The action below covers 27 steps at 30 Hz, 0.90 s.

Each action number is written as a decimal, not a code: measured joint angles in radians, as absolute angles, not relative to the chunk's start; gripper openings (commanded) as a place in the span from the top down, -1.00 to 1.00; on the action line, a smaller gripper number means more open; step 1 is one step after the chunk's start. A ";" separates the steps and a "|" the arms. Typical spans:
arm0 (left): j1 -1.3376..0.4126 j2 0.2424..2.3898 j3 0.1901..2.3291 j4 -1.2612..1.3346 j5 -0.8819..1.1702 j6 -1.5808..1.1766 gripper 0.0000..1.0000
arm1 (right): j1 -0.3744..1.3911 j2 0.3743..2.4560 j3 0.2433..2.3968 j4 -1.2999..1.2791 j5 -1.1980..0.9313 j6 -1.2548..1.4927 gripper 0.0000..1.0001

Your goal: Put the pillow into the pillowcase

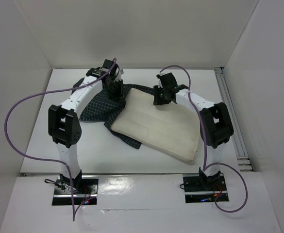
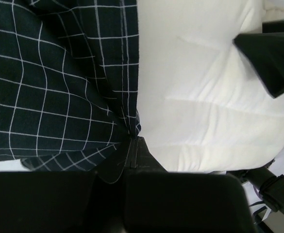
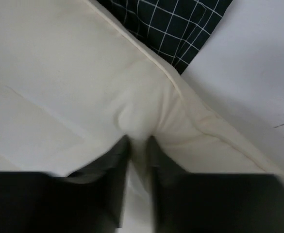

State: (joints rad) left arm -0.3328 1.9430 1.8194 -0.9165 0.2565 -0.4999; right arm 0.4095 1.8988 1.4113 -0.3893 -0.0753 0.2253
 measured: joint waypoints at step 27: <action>-0.402 1.954 1.857 -1.057 0.193 -0.373 0.49 | 0.507 1.868 1.461 -0.333 -0.073 0.307 1.00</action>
